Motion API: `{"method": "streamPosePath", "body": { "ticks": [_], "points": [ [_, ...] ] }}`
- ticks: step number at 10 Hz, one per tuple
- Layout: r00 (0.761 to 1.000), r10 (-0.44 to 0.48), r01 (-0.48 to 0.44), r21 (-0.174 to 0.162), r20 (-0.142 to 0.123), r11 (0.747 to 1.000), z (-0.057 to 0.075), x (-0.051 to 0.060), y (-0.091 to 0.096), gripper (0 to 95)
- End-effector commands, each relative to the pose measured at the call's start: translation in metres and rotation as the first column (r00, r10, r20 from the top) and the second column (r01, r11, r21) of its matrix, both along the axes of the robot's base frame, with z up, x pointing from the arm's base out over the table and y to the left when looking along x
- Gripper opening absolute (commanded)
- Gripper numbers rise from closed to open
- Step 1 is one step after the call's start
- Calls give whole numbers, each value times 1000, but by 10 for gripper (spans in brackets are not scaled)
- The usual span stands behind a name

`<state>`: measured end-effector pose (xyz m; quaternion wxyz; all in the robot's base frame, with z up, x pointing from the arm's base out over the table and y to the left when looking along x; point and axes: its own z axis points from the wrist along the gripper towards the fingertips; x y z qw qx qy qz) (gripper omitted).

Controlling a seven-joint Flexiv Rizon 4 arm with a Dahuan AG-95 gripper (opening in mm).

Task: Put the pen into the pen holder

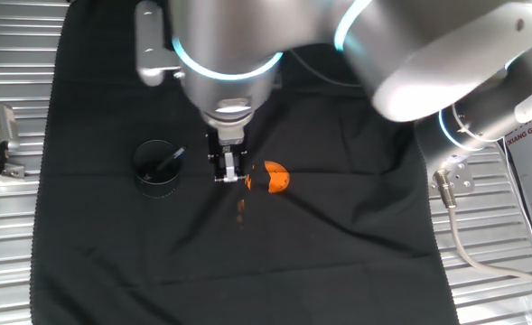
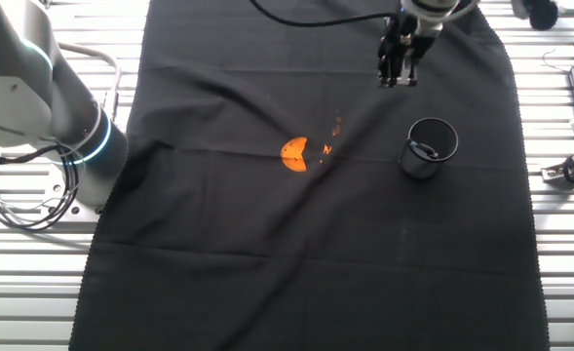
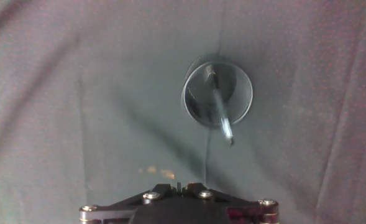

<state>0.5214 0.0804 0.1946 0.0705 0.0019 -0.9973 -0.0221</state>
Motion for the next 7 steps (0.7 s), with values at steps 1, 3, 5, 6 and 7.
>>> {"method": "streamPosePath", "body": {
  "ticks": [1, 3, 5, 6, 7],
  "points": [
    [1000, 6, -6, -7, -5, 1000, 1, -6, -1, 190],
    [1000, 5, -5, -2, -2, 1000, 1, -6, 0, 380],
    [1000, 8, -8, 0, -1, 1000, 2, -7, 0, 380],
    [1000, 10, -10, 0, 0, 1000, 3, -8, 1, 380],
    [1000, 10, -10, 0, 0, 1000, 3, -9, 1, 380]
  ]
}}
